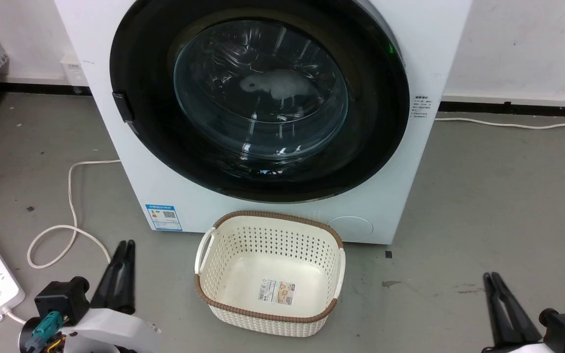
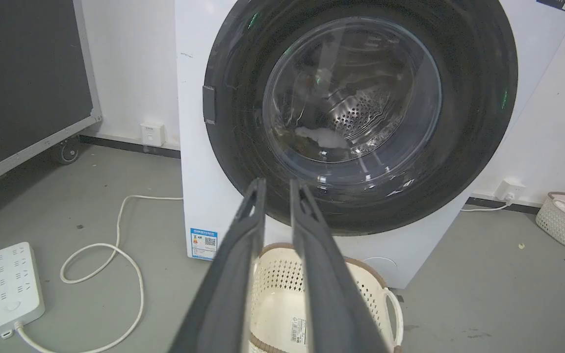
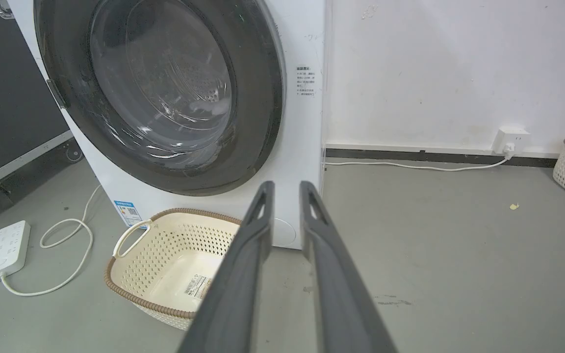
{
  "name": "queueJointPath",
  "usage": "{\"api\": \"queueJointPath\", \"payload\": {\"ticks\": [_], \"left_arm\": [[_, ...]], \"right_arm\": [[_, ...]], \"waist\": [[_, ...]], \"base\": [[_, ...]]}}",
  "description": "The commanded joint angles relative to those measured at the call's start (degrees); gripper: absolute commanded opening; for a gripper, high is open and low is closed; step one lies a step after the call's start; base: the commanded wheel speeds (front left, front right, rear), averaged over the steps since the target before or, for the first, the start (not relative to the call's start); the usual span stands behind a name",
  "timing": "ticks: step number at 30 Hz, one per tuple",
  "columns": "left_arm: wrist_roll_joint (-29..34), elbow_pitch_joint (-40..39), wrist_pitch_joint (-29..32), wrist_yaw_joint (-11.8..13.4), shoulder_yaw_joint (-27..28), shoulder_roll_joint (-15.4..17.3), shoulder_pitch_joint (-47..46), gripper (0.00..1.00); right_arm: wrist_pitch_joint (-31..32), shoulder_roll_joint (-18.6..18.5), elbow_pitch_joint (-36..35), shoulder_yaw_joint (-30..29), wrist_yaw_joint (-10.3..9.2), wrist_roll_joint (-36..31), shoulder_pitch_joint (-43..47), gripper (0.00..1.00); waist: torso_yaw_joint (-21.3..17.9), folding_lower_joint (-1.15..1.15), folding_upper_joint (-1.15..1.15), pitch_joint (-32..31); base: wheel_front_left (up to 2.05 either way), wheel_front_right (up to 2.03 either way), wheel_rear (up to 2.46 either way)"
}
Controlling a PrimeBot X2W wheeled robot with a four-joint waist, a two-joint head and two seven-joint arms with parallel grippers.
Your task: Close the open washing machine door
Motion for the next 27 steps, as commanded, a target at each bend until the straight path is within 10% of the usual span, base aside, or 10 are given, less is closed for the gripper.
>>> {"api": "queueJointPath", "payload": {"ticks": [1,27], "left_arm": [[0.13,-0.04,0.06,-0.01,0.03,-0.07,0.01,0.00],[5.10,-1.46,2.22,-0.27,1.21,-2.56,0.43,0.00]], "right_arm": [[0.05,0.00,-0.02,0.02,0.00,-0.03,-0.03,0.00],[1.98,-0.02,-0.71,1.20,-0.01,-1.14,-1.29,0.00]], "waist": [[0.02,0.00,0.00,0.01],[0.82,0.00,0.00,0.37]], "base": [[0.00,0.00,0.00],[0.00,0.00,0.00]]}}
